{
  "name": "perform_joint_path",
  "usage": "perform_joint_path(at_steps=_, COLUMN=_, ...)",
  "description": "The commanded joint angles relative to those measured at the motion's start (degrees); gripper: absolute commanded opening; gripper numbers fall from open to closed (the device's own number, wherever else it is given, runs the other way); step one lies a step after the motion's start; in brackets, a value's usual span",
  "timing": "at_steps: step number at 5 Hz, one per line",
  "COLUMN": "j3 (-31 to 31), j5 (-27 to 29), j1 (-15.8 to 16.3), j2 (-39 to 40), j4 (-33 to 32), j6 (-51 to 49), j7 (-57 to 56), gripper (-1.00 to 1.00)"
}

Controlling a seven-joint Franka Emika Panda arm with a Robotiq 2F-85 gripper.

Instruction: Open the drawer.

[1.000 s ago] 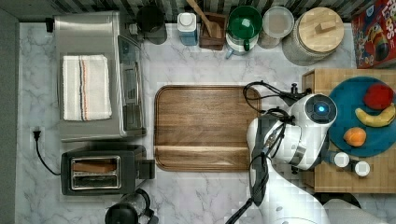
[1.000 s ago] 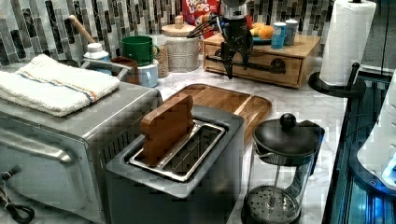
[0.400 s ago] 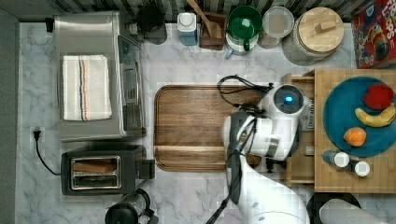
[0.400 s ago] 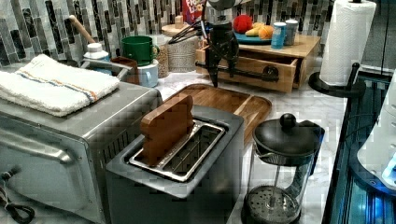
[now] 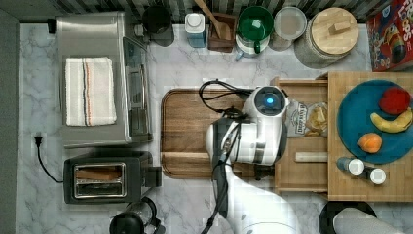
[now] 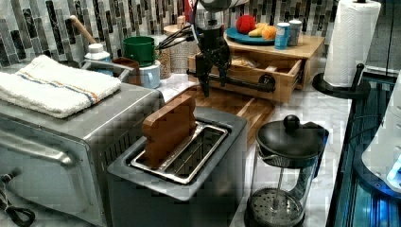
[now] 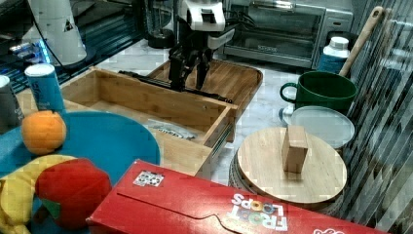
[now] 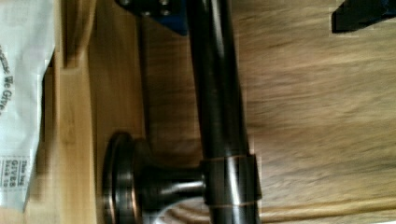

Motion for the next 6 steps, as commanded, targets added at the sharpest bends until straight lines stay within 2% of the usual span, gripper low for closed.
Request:
perform_joint_path(at_steps=1, j3=6.31, j5=4.40, j1=7.17, j2=-4.87, j4=1.21, j6=-5.25, j7=11.43, gripper=1.00)
perform_joint_path(at_steps=3, j3=7.93, j5=5.76, j1=7.38, j2=-3.20, j4=2.77, j6=-3.24, j7=13.25, gripper=1.00)
perform_joint_path(at_steps=4, j3=8.40, j5=7.77, j1=6.75, j2=-6.12, j4=-1.03, j6=2.03, j7=13.19, gripper=1.00)
perform_joint_path(at_steps=6, j3=8.65, j5=7.69, j1=6.51, j2=-6.11, j4=-1.01, j6=2.03, j7=13.23, gripper=1.00)
